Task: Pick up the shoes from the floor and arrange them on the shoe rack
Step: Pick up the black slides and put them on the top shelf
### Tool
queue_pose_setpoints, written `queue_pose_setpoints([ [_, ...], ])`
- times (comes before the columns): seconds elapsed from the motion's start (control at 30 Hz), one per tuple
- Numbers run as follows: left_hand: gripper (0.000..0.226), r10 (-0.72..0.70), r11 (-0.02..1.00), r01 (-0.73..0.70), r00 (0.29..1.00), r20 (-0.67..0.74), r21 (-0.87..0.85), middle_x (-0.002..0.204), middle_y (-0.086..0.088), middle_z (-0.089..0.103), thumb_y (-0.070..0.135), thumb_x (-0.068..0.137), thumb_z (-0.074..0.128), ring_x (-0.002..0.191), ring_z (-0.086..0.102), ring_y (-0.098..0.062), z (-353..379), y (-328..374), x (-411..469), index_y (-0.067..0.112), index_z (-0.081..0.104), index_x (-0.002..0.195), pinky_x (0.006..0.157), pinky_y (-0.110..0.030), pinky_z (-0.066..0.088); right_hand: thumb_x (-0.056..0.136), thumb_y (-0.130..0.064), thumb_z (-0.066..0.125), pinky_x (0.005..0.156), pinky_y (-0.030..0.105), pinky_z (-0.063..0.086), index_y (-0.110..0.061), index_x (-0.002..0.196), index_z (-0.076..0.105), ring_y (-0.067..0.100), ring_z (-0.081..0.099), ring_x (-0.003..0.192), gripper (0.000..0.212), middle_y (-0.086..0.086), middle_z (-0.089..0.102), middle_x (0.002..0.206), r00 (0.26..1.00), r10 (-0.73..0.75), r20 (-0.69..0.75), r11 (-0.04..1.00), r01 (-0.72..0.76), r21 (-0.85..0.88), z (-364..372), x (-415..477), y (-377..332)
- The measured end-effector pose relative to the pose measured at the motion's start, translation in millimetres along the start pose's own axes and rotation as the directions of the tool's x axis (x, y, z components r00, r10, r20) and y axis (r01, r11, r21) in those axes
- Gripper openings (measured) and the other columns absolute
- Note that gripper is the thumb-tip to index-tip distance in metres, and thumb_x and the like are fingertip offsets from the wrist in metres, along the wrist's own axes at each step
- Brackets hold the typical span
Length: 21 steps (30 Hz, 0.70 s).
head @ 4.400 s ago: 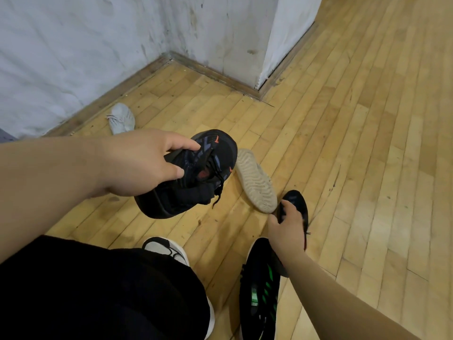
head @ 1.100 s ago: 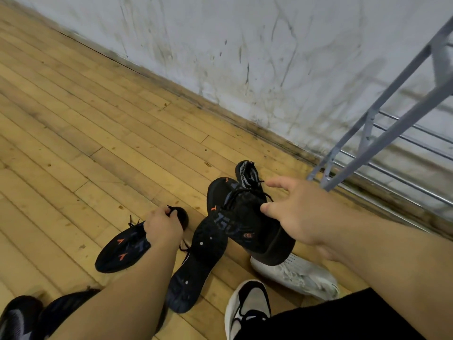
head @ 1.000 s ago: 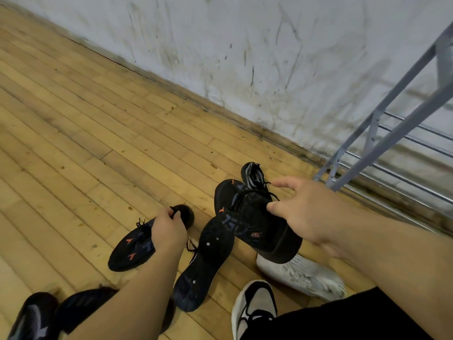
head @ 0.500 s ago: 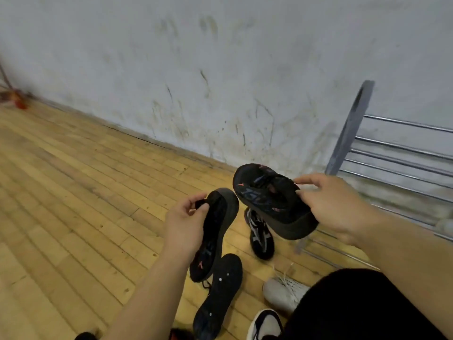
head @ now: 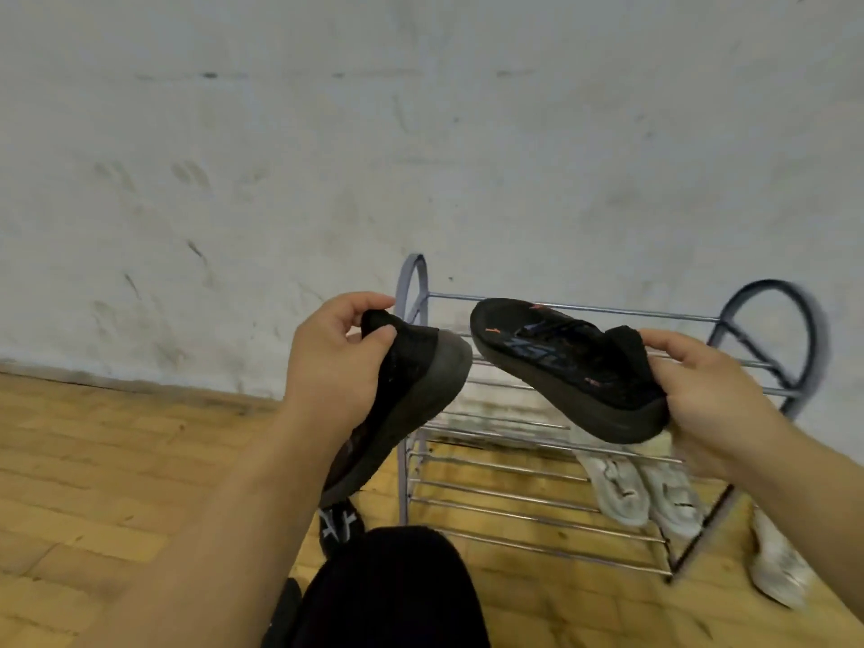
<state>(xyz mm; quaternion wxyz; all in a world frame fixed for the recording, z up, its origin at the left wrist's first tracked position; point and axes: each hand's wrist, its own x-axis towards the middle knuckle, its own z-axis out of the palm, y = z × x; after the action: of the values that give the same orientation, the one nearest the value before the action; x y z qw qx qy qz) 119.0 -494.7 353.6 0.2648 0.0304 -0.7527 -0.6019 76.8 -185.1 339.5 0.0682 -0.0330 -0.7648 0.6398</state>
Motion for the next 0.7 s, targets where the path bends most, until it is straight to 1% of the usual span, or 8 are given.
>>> queue_pose_setpoints([
  [0.1,0.031,0.037,0.997,-0.029,0.992,0.119,-0.065,0.099,0.011,0.069,0.005,0.096,0.066,0.097,0.069,-0.011,55,14,2,0.035,0.073,0.099,0.083,-0.024,0.061,0.101,-0.007,0.058,0.057,0.027,0.056,-0.024,0.111,0.073,0.017,0.075,0.068,0.025,0.010,0.079,0.090,0.989,0.020,-0.150,0.999,-0.012,0.053,-41,14,14],
  [0.13,0.031,0.040,0.995,-0.026,0.986,0.161,-0.092,0.101,0.009,0.071,0.005,0.096,0.066,0.096,0.070,-0.011,73,18,3,0.034,0.074,0.100,0.082,-0.026,0.061,0.101,-0.008,0.057,0.056,0.027,0.056,-0.024,0.116,0.072,0.018,0.076,0.071,0.026,0.010,0.078,0.094,0.981,0.024,-0.191,0.998,-0.013,0.060,-51,21,20],
  [0.27,0.032,0.039,0.991,0.005,0.945,0.325,-0.135,0.103,0.004,0.072,0.003,0.095,0.065,0.090,0.072,-0.010,139,26,7,0.033,0.075,0.099,0.074,-0.021,0.060,0.099,-0.017,0.060,0.078,0.054,0.061,-0.028,0.130,0.066,0.041,0.074,0.087,0.033,0.013,0.076,0.108,0.945,0.043,-0.323,0.997,-0.018,0.079,-80,47,39],
  [0.33,0.032,0.033,0.990,0.021,0.921,0.388,-0.136,0.104,0.001,0.072,0.002,0.095,0.066,0.087,0.073,-0.012,164,26,9,0.033,0.075,0.098,0.074,-0.021,0.059,0.099,-0.019,0.061,0.082,0.051,0.062,-0.030,0.130,0.066,0.038,0.074,0.085,0.032,0.011,0.075,0.110,0.927,0.065,-0.368,0.993,-0.026,0.112,-88,61,45],
  [0.47,0.034,-0.042,0.980,0.118,0.908,0.416,-0.159,0.103,0.004,0.073,0.003,0.095,0.067,0.088,0.073,-0.012,191,5,9,0.036,0.077,0.096,0.071,-0.023,0.058,0.093,-0.032,0.061,0.088,0.054,0.061,-0.046,0.119,0.066,0.026,0.072,0.103,0.030,0.000,0.071,0.123,0.905,0.043,-0.423,0.997,-0.013,0.073,-95,95,58],
  [0.53,0.040,-0.076,0.977,0.151,0.909,0.410,-0.152,0.101,0.005,0.073,0.002,0.094,0.068,0.090,0.073,-0.013,198,-11,7,0.041,0.077,0.094,0.070,-0.023,0.056,0.096,-0.029,0.059,0.092,0.051,0.060,-0.041,0.128,0.064,0.025,0.069,0.111,0.034,0.002,0.067,0.133,0.902,0.030,-0.432,0.998,0.000,0.070,-96,113,61],
  [0.6,0.043,-0.099,0.980,0.160,0.907,0.409,-0.118,0.100,0.007,0.073,0.003,0.093,0.069,0.094,0.072,-0.014,200,-24,6,0.045,0.077,0.092,0.073,-0.024,0.055,0.101,-0.024,0.055,0.094,0.049,0.059,-0.028,0.136,0.061,0.025,0.068,0.109,0.036,0.002,0.068,0.126,0.905,-0.002,-0.425,1.000,0.005,0.006,-87,121,54],
  [0.7,0.043,-0.095,0.987,0.140,0.905,0.415,-0.080,0.101,0.008,0.074,0.004,0.093,0.070,0.101,0.070,-0.015,201,-33,11,0.047,0.076,0.093,0.081,-0.027,0.054,0.104,-0.024,0.052,0.085,0.040,0.054,-0.023,0.139,0.057,0.020,0.066,0.098,0.035,-0.014,0.064,0.097,0.912,-0.050,-0.407,0.989,-0.013,-0.151,-77,126,57],
])
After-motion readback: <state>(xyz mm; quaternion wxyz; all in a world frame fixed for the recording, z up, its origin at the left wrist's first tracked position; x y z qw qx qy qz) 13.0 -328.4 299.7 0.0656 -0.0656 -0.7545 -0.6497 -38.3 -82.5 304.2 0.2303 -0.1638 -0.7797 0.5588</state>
